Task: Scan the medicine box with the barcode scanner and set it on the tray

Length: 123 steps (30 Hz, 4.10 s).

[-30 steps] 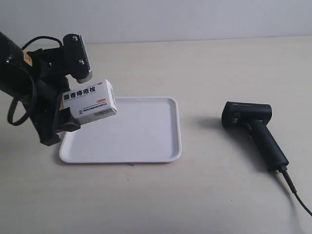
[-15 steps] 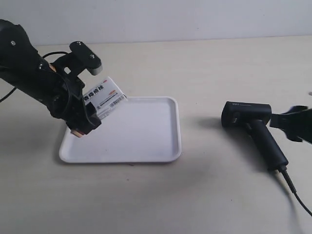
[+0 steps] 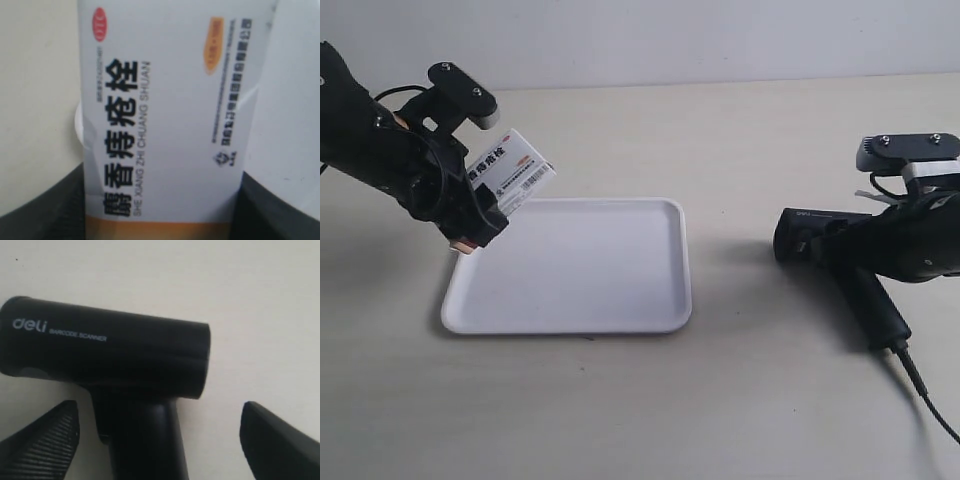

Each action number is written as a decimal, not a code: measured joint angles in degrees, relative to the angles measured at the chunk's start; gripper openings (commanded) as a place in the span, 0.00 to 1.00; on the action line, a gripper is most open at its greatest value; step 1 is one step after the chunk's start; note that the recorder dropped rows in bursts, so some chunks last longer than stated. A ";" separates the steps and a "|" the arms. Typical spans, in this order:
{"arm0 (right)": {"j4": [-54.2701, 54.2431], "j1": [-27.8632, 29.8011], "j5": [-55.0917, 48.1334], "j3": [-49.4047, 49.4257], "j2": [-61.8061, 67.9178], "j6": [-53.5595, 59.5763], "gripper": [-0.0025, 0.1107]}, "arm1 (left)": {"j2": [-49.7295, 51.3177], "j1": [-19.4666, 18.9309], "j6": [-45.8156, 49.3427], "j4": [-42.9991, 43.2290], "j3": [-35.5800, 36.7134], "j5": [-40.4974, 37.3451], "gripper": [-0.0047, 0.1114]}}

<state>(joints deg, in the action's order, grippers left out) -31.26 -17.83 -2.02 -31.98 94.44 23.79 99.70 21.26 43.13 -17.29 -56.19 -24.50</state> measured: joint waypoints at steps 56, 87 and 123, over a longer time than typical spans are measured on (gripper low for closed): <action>1.33 -6.12 -1.87 -0.18 -5.52 12.63 0.02 | 3.38 6.00 38.85 -3.78 -3.34 -14.13 0.04; 0.53 -5.52 7.49 -6.67 10.46 4.21 0.49 | 16.94 6.00 40.46 -13.64 -8.43 0.96 0.07; 0.11 -5.52 -8.04 -2.64 -41.65 4.29 0.02 | -11.09 -0.04 17.87 -14.97 -5.02 -16.07 0.07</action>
<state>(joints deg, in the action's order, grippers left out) -31.15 -23.35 -10.06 -34.61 52.79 28.08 88.62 21.21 60.99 -32.26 -61.21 -40.58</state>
